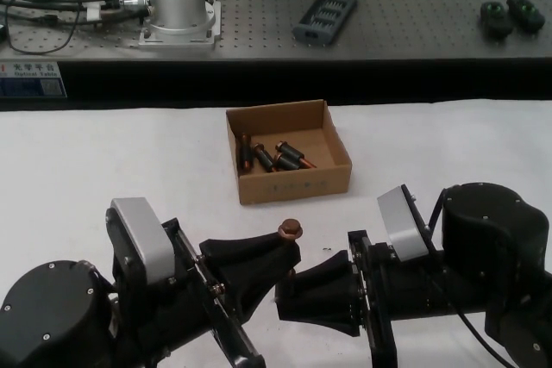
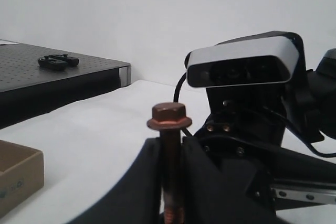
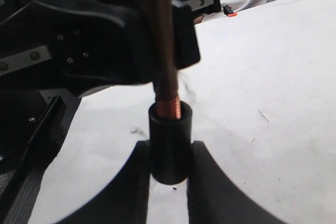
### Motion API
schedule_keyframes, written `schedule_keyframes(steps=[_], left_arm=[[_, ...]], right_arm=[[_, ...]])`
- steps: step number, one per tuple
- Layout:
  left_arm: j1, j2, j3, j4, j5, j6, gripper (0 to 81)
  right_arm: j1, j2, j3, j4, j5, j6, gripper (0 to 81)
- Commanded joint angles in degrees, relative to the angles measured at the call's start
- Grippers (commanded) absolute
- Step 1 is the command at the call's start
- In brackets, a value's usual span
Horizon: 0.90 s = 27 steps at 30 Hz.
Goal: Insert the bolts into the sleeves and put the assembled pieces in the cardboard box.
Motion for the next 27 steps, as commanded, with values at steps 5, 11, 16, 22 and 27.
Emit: schedule_keyframes(steps=[5, 11, 16, 22, 27], left_arm=[[-0.02, 0.42, 0.85, 2.67, -2.58, -0.57, 0.6], [-0.02, 0.42, 0.85, 2.13, -2.55, -2.67, 0.6], [-0.02, 0.42, 0.85, 1.65, -2.55, -2.83, 0.6], [-0.02, 0.42, 0.85, -0.56, -2.0, -5.06, 0.6], [-0.02, 0.42, 0.85, -0.72, -0.88, -5.01, 0.6]], right_arm=[[-1.41, -0.64, -0.26, -6.17, 0.08, 4.33, 6.6], [-1.41, -0.64, -0.26, -8.48, 0.08, 6.68, 6.6], [-1.41, -0.64, -0.26, -13.12, 0.08, 11.28, 6.6], [-1.57, -0.64, -0.26, -16.9, -0.07, 15.43, 6.6], [-2.42, -0.64, -0.14, -16.9, -0.41, 15.52, 6.6]])
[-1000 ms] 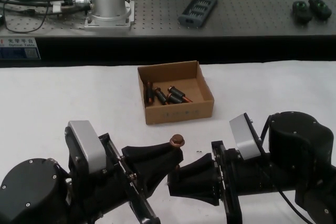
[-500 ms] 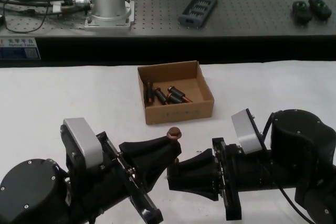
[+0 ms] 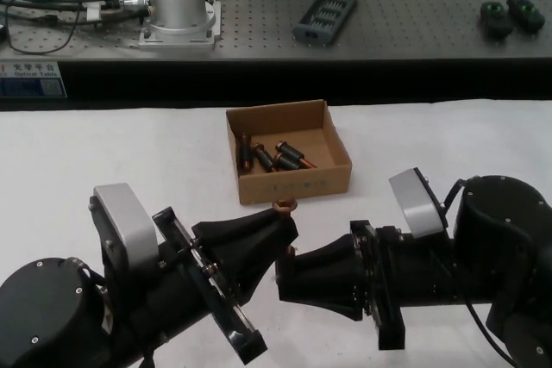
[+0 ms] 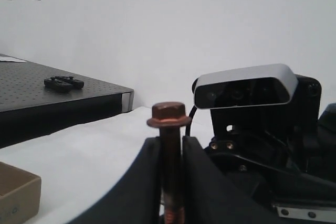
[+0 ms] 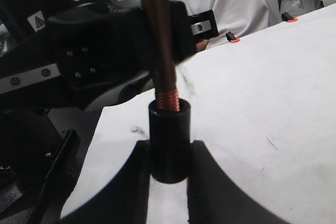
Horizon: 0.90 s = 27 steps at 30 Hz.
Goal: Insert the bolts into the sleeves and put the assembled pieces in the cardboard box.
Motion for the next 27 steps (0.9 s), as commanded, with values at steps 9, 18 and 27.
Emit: schedule_keyframes(steps=[9, 18, 27], left_arm=[[0.1, 0.88, 1.21, 3.6, 1.85, 1.52, 32.3], [0.1, 0.88, 1.21, 3.07, 3.08, 1.87, 49.4], [0.1, 0.88, 1.21, 4.06, -0.32, 7.57, 49.4]], right_arm=[[-3.18, -0.77, -0.79, -4.95, 0.16, 3.6, 6.6], [-3.18, -0.77, -0.79, -4.84, -0.47, 3.6, 6.6], [-3.18, -0.77, -0.79, -4.84, -1.95, 3.6, 6.6]])
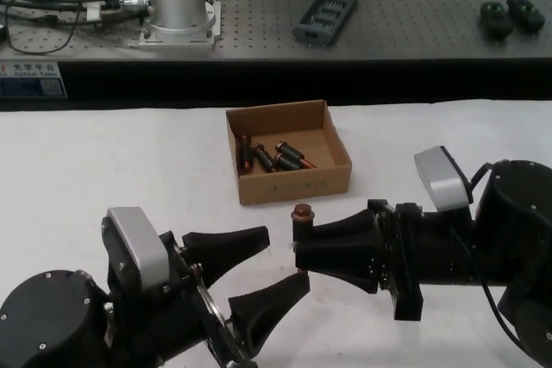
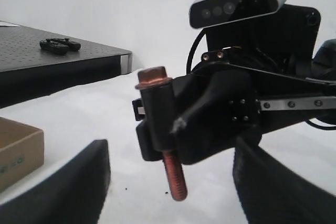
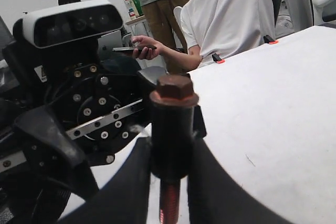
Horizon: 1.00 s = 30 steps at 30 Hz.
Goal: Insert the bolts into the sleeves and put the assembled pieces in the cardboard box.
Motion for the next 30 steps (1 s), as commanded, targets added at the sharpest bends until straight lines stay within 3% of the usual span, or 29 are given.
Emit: schedule_keyframes(steps=[1, 4, 6, 9, 11, 12, 18, 21, 25, 27, 30], left_arm=[[-0.06, -0.06, 0.01, 1.36, -4.21, 5.31, 49.1], [-0.06, -0.06, 0.22, 1.67, -7.87, 8.0, 44.0], [-0.06, -0.27, 1.19, -1.07, -10.44, 8.04, 36.2], [-0.06, -1.27, 3.83, -4.82, -15.6, 8.61, 19.2], [-0.06, -3.22, 4.92, -4.82, -21.33, 9.76, 4.2], [-0.06, -4.55, 5.58, -4.82, -25.18, 9.81, 0.4], [-0.5, -15.35, 10.15, -4.82, -35.17, 9.41, 0.0], [-2.12, -24.2, 13.48, -4.82, -40.69, 9.78, 0.0], [-4.58, -36.4, 14.7, -2.91, -44.4, 11.41, 0.0], [-6.28, -41.77, 14.7, 3.15, -44.38, 10.61, 0.0], [-9.7, -50.86, 14.7, 15.52, -44.38, 10.12, 0.6]], right_arm=[[-0.31, -0.77, -0.46, -0.9, -0.85, 0.56, 6.6], [-0.98, -1.89, -0.46, -1.0, 1.0, 5.93, 6.6], [-1.72, -3.92, -0.46, -0.98, 1.38, 8.59, 6.6], [-2.59, -8.3, -0.36, 1.37, 2.34, 11.34, 6.6], [-2.64, -11.41, -0.36, 6.23, 5.3, 10.61, 6.6], [-2.64, -13.2, -0.36, 9.94, 7.73, 9.14, 6.6], [-1.54, -24.1, -1.63, 35.61, 28.82, -5.13, 6.6], [-1.21, -28.33, -4.18, 44.89, 38.16, -6.16, 6.6], [-1.21, -29.8, -10.34, 55.68, 41.16, -5.41, 6.6], [-1.21, -29.61, -14.27, 62.72, 41.54, -7.64, 6.6], [-0.53, -29.62, -20.11, 72.09, 48.01, -12.24, 6.6]])
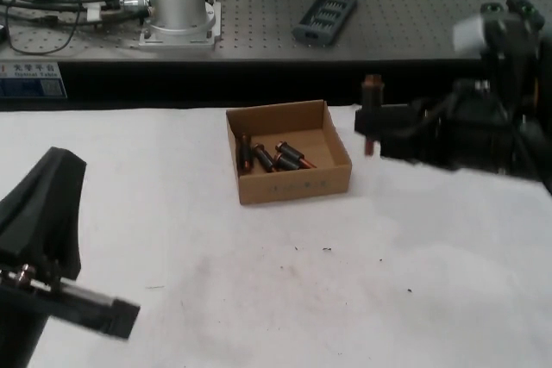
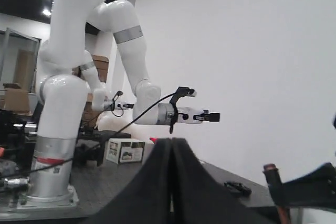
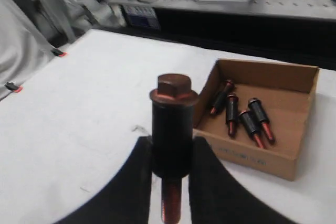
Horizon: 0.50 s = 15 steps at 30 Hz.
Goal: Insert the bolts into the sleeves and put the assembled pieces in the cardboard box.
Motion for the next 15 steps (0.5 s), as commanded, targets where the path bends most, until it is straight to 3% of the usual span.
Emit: schedule_keyframes(steps=[1, 4, 9, 15], left_arm=[[-4.12, -11.35, -0.2, 15.39, -0.68, -0.53, 0.6], [-6.69, -20.54, -2.91, 33.85, -0.68, -4.68, 0.6], [-9.36, -29.63, -11.15, 69.6, -0.03, -7.37, 0.6], [-9.72, -31.93, -10.2, 77.08, -2.04, -7.65, 0.6]], right_arm=[[0.25, -0.81, -3.56, 4.93, 4.6, -3.34, 6.6], [0.05, -0.33, -6.47, 5.81, 8.86, -4.29, 6.6], [-1.48, 4.38, -12.71, 8.84, 8.68, -4.28, 6.6], [-1.19, 16.59, -24.43, 18.77, 8.44, -7.09, 6.6]])
